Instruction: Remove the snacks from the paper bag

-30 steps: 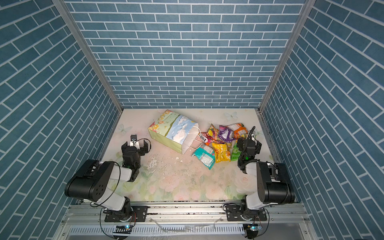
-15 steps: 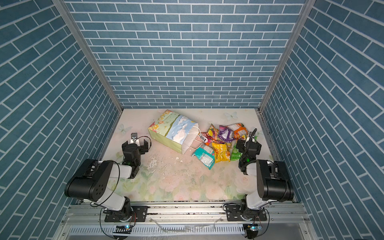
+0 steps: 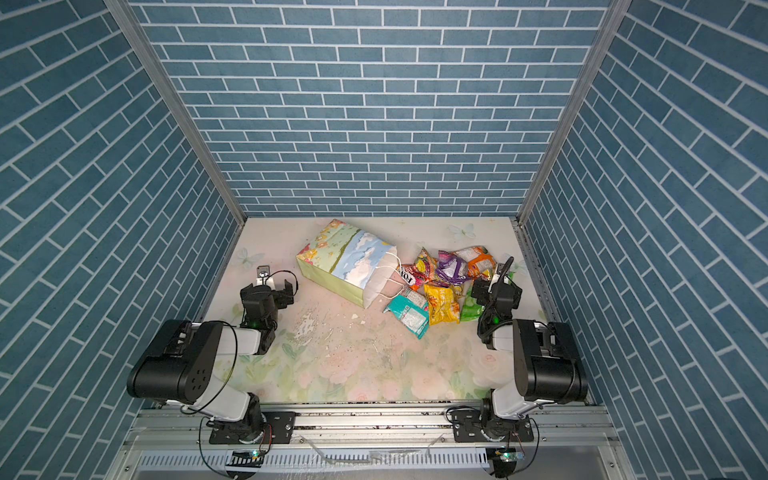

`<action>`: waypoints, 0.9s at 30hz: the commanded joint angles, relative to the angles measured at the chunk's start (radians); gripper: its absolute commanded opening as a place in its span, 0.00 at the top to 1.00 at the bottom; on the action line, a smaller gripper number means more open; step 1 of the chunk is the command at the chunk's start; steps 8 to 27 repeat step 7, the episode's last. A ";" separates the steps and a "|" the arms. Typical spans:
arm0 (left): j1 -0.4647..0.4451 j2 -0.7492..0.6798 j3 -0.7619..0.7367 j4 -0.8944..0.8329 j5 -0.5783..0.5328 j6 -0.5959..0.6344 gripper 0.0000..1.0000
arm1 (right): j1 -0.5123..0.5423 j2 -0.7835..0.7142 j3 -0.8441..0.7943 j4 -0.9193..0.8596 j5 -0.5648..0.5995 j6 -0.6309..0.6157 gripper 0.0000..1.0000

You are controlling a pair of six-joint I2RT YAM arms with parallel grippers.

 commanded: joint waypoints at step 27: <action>0.004 -0.016 0.014 -0.013 0.006 -0.005 0.00 | -0.005 0.013 0.002 -0.015 -0.028 -0.007 0.01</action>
